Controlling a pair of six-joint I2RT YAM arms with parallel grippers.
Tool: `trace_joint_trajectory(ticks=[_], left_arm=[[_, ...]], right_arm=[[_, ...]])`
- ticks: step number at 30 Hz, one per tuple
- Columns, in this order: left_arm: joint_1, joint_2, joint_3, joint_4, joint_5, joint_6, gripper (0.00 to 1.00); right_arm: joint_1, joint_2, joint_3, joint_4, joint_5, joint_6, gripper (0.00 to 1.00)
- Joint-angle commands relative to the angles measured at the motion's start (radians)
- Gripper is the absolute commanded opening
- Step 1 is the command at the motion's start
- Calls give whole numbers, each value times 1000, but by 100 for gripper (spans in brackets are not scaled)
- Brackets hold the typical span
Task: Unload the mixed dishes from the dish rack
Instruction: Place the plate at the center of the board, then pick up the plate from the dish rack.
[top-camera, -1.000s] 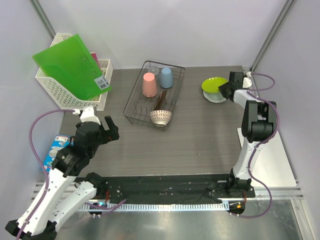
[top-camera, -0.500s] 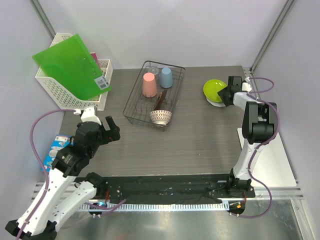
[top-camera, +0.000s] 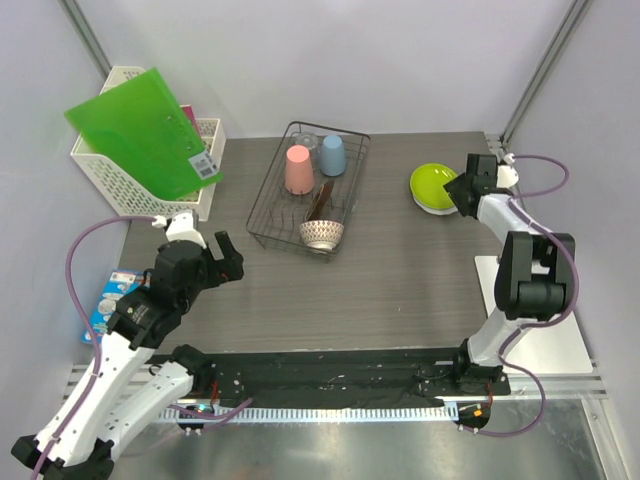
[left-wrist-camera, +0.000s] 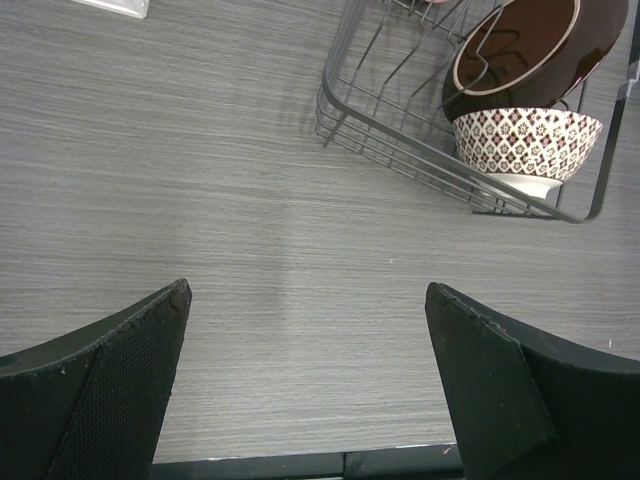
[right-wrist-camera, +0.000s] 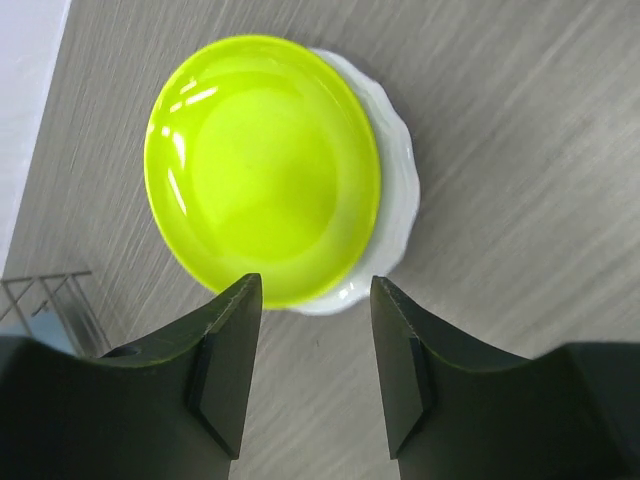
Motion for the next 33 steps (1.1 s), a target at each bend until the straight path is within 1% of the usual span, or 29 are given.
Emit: trace_joint_trajectory(ticks=[1,2,3,4,5,6,7,8,9,10,11,12,13,14,16,17,18,19,20,21,23,24,25,28,30,31,33], left_arm=[[3,11,16,53,16,-22,99],[3,19,17,61,20,-27,99],[3,28,22,79,25,-30,99],[3,55,30,90,32,-34,99],[3,71,36,101,43,-43,99],[3,91,48,130,48,-53,99],[3,129,54,148,55,-57,99],[3,155,60,167,69,-68,99],[3,178,69,185,77,-74,99],[5,203,92,219,85,-77,98],[3,264,108,231,91,-79,98],[2,295,126,242,94,-79,100],[0,333,173,254,95,-76,100],[-7,402,203,263,85,-68,99],[-59,482,295,272,-27,-27,98],[-78,520,330,274,-65,-7,95],[-98,606,367,274,-101,19,94],[-124,646,437,277,-172,59,93],[-136,693,474,276,-191,85,93],[-147,771,534,288,-213,107,93],[-184,852,588,306,-274,177,95],[-195,925,638,321,-291,200,95],[-219,959,661,331,-328,258,96],[-244,1088,763,343,-371,317,96],[-267,1142,818,355,-408,366,96],[-274,1178,830,377,-424,384,96],[-293,1202,841,404,-464,443,96]], right_arm=[[2,-172,-130,101,-76,74,53],[15,-207,-217,204,-108,93,52],[26,-280,-257,276,-132,111,52],[49,-313,-288,327,-164,121,52],[72,-342,-325,390,-164,113,52],[160,-392,-327,404,-161,93,52],[205,-408,-324,407,-152,69,52],[250,-425,-306,401,-124,5,52],[343,-437,-295,396,-109,-20,51],[382,-462,-289,395,-94,-46,52],[419,-474,-285,399,-66,-65,51],[448,-486,-287,401,-55,-83,51],[491,-512,-292,403,-46,-88,51],[503,-525,-305,407,-40,-94,51],[529,-560,-325,410,-29,-97,51],[535,-600,-353,415,-28,-96,51],[539,-621,-370,419,-15,-94,51],[542,-646,-390,422,-2,-88,50],[549,-716,-454,451,18,-83,50],[549,-753,-489,470,55,-77,50],[551,-856,-560,479,92,-68,49],[549,-885,-571,466,106,-71,49],[551,-908,-577,438,115,-86,49],[549,-948,-569,363,109,-108,49],[549,-957,-559,343,97,-111,49],[551,-960,-560,332,89,-114,49],[551,-980,-572,330,85,-117,49]])
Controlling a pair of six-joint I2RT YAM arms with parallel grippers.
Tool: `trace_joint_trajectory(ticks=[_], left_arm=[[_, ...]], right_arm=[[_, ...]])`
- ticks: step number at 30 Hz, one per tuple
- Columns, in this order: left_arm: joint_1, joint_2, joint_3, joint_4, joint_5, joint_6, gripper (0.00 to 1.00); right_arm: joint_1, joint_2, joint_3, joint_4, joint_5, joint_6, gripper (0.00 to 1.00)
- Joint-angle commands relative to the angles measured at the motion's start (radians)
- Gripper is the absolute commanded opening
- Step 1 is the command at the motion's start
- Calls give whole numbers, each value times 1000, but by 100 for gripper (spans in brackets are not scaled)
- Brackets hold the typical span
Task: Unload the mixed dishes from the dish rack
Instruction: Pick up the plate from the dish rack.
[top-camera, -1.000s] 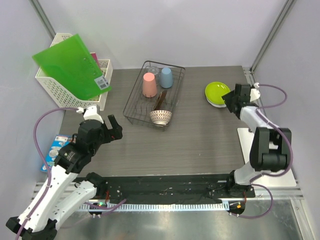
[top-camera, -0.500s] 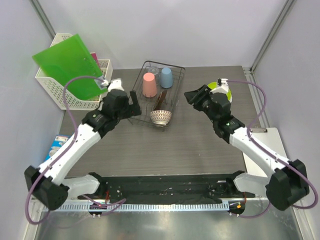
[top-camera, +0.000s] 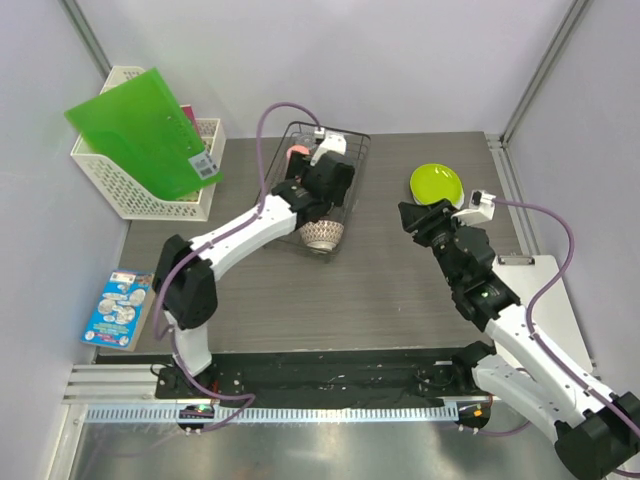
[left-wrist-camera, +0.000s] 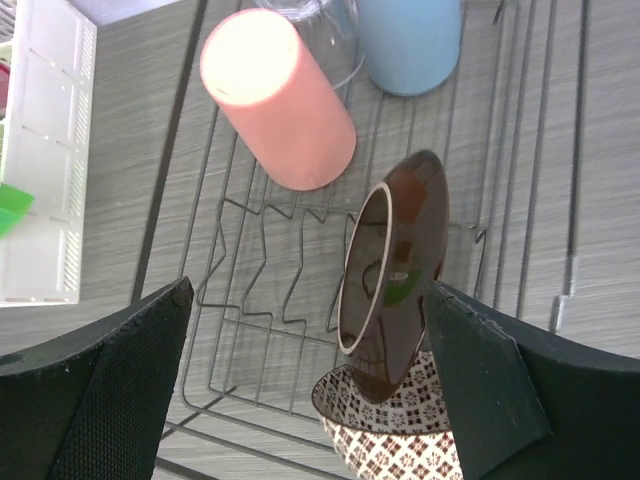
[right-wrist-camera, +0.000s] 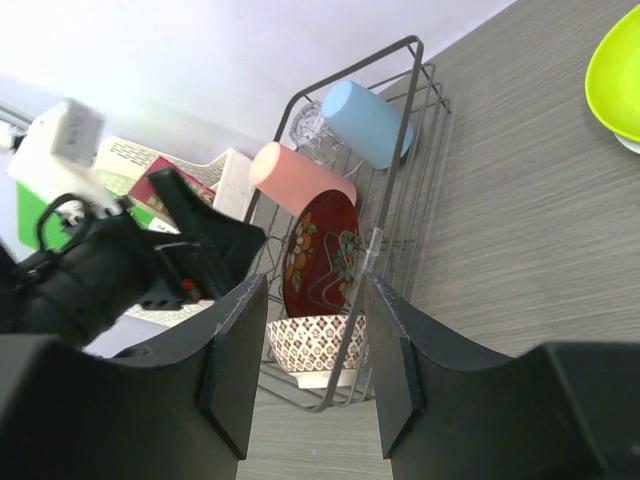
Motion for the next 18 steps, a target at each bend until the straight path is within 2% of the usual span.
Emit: trace_joint_trajectory(ticks=[1,4,8,11,18], left_arm=[[-35,41,55,119,-132,155,96],[-50,61,53,177,-146,209,96],[-64,128,70,206,-192,287,96],[-64,147,53,214,-201,290,94],[-79,179,-28,289,-286,338,81]], right_arm=[[5,-35,0,-6,24,-26,49],[7,-49,-65,49,26,-8,49],[7,-5,-47,48,-5,-11,49],[3,9,-36,45,-13,-28,49],[3,15,-37,40,1,-37,47]])
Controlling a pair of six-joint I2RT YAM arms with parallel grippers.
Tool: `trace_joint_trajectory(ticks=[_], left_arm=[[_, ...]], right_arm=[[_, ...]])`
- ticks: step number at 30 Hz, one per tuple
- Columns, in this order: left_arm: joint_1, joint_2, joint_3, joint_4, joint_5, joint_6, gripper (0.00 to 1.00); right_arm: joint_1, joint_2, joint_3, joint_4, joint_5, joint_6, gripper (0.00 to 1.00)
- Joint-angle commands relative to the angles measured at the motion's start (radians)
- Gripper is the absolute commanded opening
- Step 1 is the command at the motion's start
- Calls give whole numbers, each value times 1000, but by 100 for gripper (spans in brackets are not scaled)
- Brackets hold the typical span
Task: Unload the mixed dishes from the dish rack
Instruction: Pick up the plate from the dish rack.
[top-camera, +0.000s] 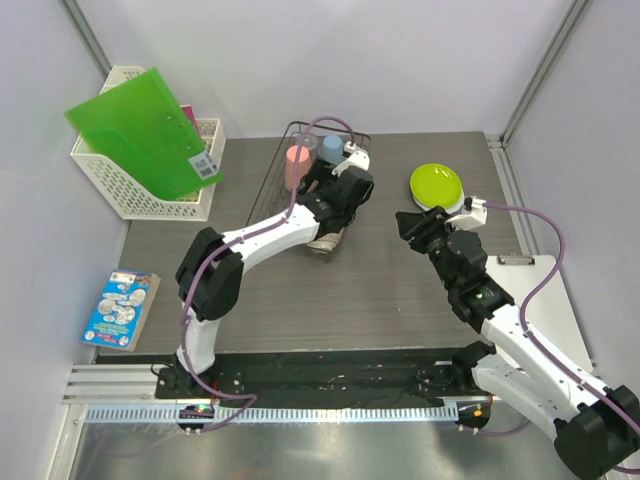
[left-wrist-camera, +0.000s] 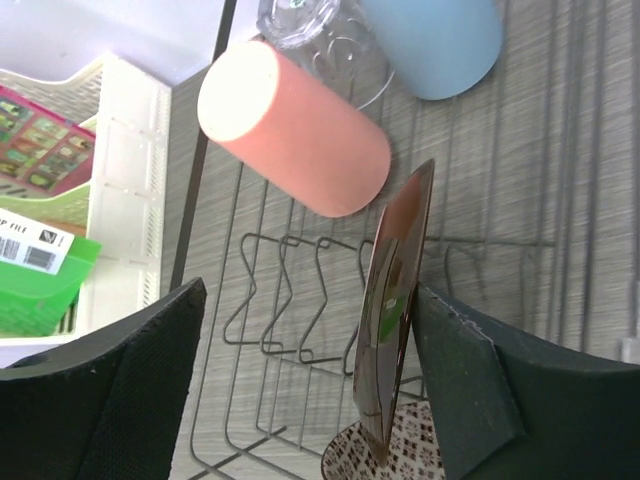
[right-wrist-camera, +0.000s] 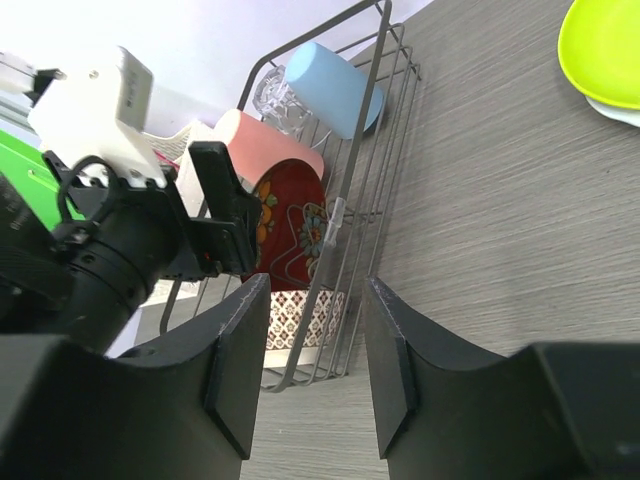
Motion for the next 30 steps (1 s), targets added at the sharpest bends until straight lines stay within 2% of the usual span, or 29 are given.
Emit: trace_joint_trajectory(ticks=[1,3,8,12,17,23,30], left_arm=[[-10,13,-53,113,-105,54,79],[-12,22,-67,127,-117,51,77],[-10,36,-77,131,-116,47,62],[-13,41,-94,144,-134,32,44],[-19,8,-151,216,-171,46,29],[-19,-28,-186,266,-205,74,18],[-19,-85,-205,328,-248,113,0]], right_arm=[[3,0,23,34,13,-19,47],[5,-6,21,31,13,-18,47],[3,-23,18,14,24,-24,46],[5,-32,18,-1,28,-27,46],[3,-29,15,-6,33,-24,46],[3,-26,12,-7,44,-22,46],[5,-27,17,-13,53,-28,45]])
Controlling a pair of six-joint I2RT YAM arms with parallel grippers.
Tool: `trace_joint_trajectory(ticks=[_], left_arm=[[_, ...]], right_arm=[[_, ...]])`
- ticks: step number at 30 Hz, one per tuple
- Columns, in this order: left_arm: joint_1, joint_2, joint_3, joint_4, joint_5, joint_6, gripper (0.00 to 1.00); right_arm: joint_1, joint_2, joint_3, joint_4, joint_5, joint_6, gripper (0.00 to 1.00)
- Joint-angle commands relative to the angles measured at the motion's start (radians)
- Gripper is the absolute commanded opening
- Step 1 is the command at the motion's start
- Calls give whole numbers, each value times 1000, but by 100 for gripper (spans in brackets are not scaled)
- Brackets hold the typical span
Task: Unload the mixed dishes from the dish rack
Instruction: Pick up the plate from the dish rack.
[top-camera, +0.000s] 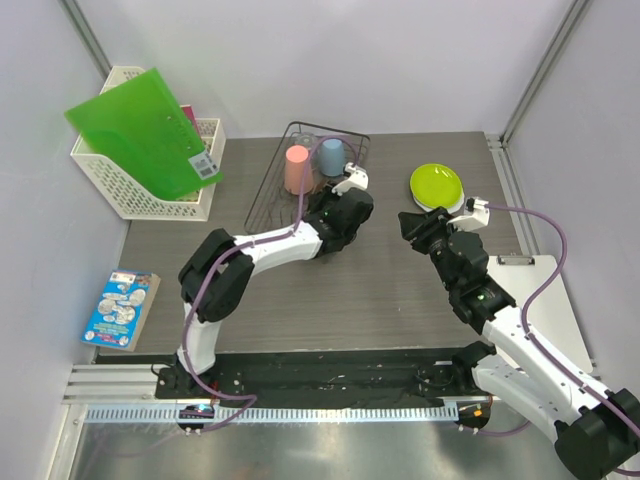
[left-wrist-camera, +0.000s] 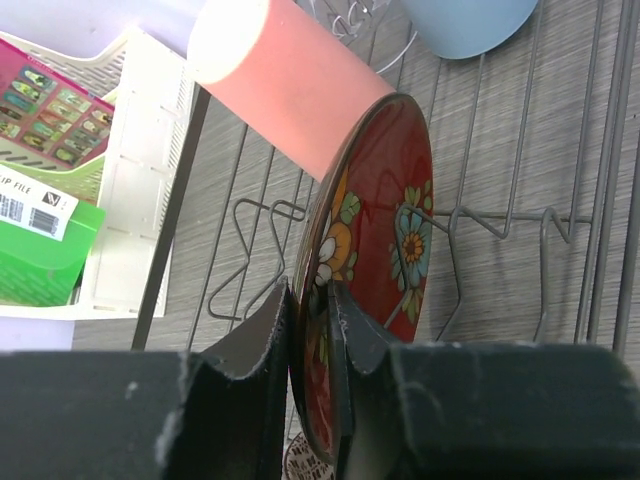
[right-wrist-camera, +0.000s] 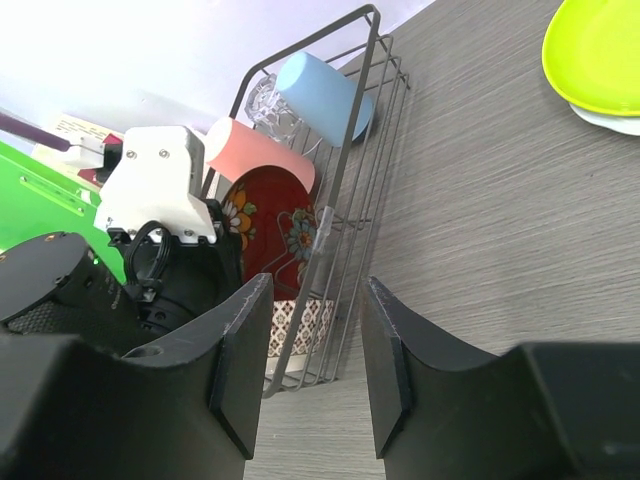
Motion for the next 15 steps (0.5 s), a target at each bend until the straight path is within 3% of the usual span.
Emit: trace_joint_trajectory(ticks=[1,15], left_arm=[[5,-101,-1,97,-124,64,0],[-18,-235,39,228,-161,223,0]], right_arm=[[5,-10,17,3,32,-18,45],[5,7,34,3,37,-20,45]])
